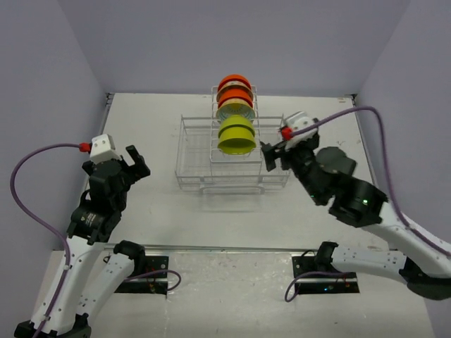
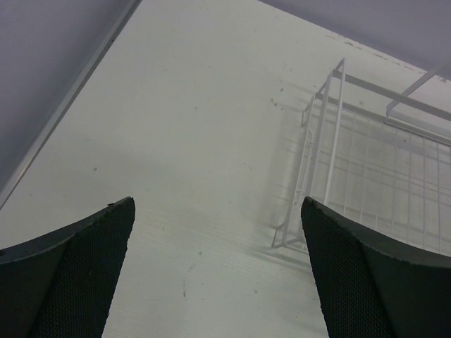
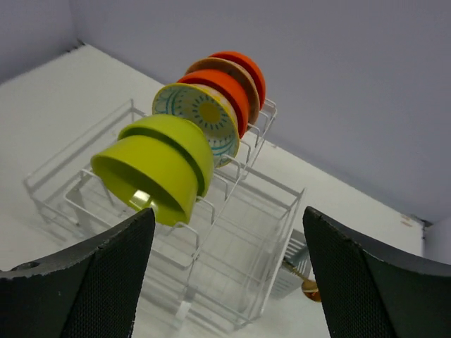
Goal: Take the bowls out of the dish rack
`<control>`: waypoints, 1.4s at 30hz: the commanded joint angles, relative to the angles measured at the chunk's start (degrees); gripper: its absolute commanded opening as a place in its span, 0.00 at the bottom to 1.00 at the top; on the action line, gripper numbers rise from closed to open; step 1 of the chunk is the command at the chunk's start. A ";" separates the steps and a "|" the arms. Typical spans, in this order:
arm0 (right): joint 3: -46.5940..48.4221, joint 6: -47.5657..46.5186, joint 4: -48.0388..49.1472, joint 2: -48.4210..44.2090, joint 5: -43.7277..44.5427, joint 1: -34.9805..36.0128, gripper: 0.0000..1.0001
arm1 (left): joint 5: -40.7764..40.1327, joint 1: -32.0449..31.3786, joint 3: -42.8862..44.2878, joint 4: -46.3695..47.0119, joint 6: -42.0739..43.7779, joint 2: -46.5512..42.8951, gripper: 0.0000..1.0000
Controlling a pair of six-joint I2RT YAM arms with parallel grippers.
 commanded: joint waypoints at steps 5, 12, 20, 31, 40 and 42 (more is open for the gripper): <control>-6.02 -24.88 21.54 10.39 12.74 7.40 0.78 | 4.80 1.50 -0.76 3.65 2.27 0.33 1.00; -5.75 -29.17 22.13 15.65 7.36 7.40 0.72 | 6.21 1.50 -1.11 4.18 2.62 -0.99 1.00; -4.79 -32.26 22.67 19.71 7.19 6.09 0.64 | 6.56 1.50 -1.20 4.27 2.62 -1.61 1.00; -9.88 -34.02 28.46 20.50 3.14 3.54 0.49 | 7.97 1.50 -1.20 4.62 3.24 -1.25 1.00; -12.26 -34.81 32.07 20.67 3.58 2.92 0.24 | 9.11 1.50 -1.20 4.71 3.68 -1.17 1.00; -13.13 -34.72 33.29 20.59 4.28 2.92 0.20 | 8.94 1.50 -1.12 4.62 3.68 -1.17 1.00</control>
